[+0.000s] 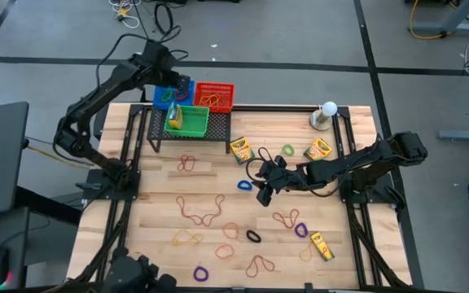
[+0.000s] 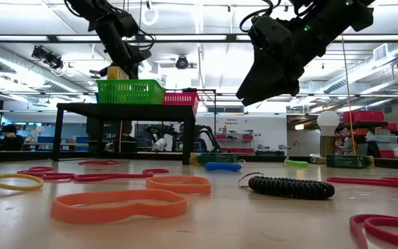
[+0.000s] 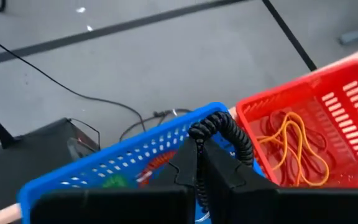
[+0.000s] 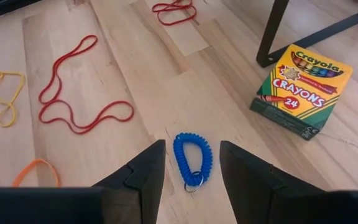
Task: Pick & Place Office Desk Supplies
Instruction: Put the black spring keychain into the blue bin, then put the red rubber band into the red bin
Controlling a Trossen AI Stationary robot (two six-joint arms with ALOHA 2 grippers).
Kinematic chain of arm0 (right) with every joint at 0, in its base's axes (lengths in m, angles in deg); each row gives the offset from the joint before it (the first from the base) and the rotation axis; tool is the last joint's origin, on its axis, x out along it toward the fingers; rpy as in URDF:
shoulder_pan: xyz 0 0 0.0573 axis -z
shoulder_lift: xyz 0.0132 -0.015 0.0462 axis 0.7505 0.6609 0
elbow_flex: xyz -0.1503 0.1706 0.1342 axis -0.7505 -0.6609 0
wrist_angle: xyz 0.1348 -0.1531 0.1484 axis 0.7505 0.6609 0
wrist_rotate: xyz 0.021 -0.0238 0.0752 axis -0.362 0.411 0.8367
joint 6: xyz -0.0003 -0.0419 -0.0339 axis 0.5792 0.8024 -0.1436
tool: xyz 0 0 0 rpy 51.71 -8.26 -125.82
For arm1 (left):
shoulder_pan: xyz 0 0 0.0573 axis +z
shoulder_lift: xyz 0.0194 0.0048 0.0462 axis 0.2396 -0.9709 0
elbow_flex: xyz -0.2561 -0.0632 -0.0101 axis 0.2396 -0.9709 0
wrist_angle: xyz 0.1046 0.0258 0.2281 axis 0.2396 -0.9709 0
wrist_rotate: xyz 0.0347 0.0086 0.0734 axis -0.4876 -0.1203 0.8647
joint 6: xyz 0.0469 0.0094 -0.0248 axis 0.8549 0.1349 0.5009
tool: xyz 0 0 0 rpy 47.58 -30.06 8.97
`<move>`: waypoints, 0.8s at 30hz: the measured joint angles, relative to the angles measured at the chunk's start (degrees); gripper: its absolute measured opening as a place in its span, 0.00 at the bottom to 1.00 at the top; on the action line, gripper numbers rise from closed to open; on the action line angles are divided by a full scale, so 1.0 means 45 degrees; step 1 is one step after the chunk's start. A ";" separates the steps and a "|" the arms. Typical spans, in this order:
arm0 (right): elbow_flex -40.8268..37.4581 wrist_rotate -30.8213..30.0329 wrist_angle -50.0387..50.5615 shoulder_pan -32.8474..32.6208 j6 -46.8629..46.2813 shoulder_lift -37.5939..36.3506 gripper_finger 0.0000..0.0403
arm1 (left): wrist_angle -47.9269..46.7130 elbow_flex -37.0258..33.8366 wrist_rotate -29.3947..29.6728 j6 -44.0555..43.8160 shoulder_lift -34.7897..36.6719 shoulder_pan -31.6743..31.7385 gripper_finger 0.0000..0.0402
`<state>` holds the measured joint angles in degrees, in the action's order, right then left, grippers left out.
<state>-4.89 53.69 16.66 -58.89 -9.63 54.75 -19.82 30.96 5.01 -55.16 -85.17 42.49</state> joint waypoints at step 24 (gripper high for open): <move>0.0000 -0.0241 -0.0001 0.0000 -0.0058 0.0000 0.40 | -0.1447 0.0000 0.0487 0.0837 -0.0050 -0.0020 0.32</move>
<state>-4.89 52.60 16.65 -58.89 -9.89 54.75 -26.33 30.96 7.20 -51.39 -85.40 42.40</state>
